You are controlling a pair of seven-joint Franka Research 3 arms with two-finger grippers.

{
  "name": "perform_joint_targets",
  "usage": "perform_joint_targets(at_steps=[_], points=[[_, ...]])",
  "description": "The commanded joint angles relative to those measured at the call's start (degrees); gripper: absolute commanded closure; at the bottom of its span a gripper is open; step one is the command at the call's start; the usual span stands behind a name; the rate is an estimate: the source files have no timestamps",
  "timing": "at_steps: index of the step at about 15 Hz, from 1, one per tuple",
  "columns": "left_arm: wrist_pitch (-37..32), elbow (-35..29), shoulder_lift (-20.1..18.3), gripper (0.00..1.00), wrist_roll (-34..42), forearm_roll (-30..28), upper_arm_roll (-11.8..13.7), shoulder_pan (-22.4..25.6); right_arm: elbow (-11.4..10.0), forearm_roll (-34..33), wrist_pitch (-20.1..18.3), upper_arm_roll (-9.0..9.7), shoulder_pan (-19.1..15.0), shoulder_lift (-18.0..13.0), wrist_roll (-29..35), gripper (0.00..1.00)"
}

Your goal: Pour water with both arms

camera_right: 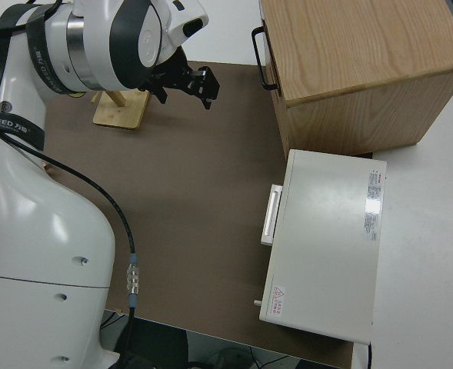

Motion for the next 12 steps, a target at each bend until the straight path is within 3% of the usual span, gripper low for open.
perform_joint_targets(at_steps=[1, 5, 12], points=[[9.43, -10.64, -8.64, 1.00, -0.55, -2.27, 0.24, -0.39, 0.07, 1.04, -0.60, 0.03, -0.22, -0.34, -0.62, 0.009], [19.36, -19.61, -15.06, 1.00, 0.86, -6.12, 0.86, -0.22, 0.07, 1.04, -0.60, 0.03, -0.22, -0.34, -0.62, 0.009], [26.94, -23.84, -17.88, 1.00, 0.77, -7.46, 0.60, -0.39, 0.07, 1.04, -0.60, 0.03, -0.22, -0.34, -0.62, 0.009]])
